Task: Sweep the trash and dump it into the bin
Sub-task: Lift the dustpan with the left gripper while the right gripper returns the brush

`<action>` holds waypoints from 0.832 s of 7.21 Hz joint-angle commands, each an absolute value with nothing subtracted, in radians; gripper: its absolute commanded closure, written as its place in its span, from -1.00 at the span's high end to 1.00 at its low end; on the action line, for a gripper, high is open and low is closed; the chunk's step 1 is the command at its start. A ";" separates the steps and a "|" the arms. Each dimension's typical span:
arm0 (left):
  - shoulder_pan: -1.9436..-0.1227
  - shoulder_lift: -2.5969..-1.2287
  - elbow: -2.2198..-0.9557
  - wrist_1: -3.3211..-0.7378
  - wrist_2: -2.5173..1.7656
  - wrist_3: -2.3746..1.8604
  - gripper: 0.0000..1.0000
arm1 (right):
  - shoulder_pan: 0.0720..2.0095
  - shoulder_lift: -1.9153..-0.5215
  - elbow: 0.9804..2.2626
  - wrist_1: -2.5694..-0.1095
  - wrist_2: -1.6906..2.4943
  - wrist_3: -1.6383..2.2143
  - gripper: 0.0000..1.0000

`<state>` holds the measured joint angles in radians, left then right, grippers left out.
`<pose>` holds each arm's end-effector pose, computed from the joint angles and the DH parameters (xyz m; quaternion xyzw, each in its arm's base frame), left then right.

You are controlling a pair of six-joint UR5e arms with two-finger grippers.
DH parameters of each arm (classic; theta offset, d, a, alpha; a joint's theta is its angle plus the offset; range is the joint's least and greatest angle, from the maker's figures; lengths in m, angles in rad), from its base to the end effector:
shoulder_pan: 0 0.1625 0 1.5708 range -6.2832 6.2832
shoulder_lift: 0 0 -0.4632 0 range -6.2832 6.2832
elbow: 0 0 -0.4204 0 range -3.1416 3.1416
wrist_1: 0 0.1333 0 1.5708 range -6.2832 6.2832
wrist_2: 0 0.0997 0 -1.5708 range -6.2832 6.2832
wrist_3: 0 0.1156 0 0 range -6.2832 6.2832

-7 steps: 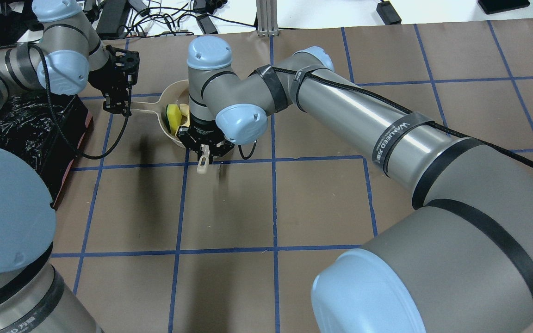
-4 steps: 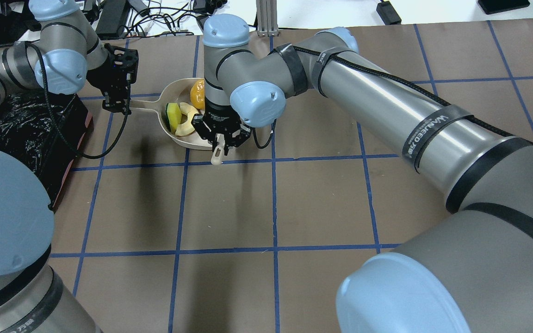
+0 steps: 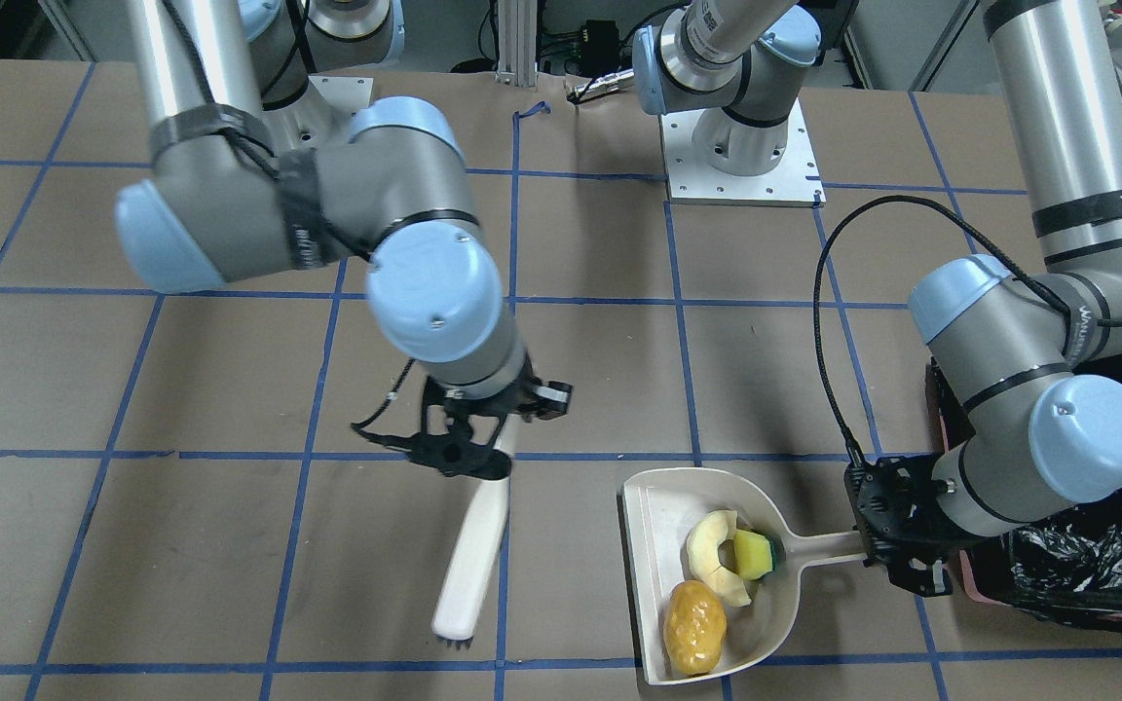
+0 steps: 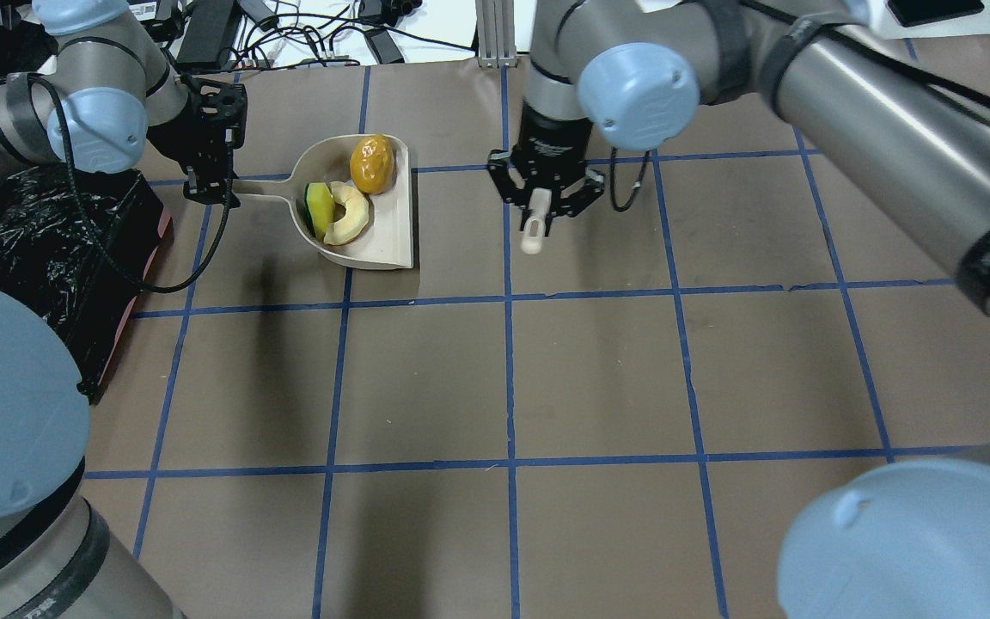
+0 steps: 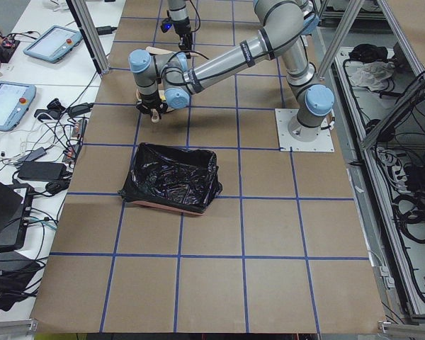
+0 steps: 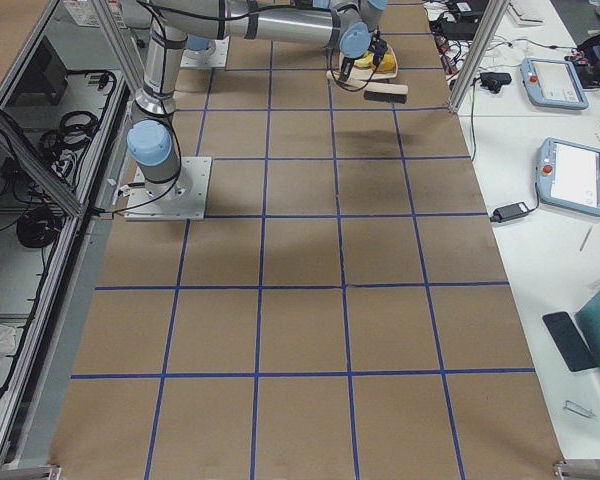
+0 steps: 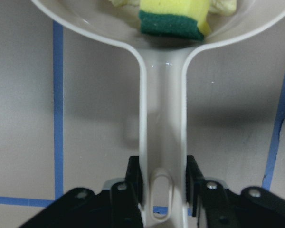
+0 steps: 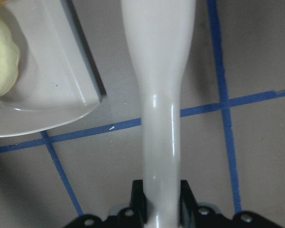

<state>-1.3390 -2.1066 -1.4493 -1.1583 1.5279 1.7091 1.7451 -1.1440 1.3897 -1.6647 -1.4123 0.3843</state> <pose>0.0310 -0.7333 0.2759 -0.6731 -0.7392 0.0172 0.0129 0.2673 -0.6442 0.3540 0.1101 0.9879 0.0944 0.0550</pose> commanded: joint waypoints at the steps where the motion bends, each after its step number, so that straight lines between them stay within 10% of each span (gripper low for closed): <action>1: -1.324 -2.074 -1.444 -1.176 1.526 1.710 -0.77 | 1.538 -1.224 1.483 -1.644 -1.517 0.139 -1.00; 6: -1.143 -1.961 -1.433 -1.310 1.486 1.837 -0.79 | 1.280 -1.212 1.595 -1.728 -1.594 -0.194 -1.00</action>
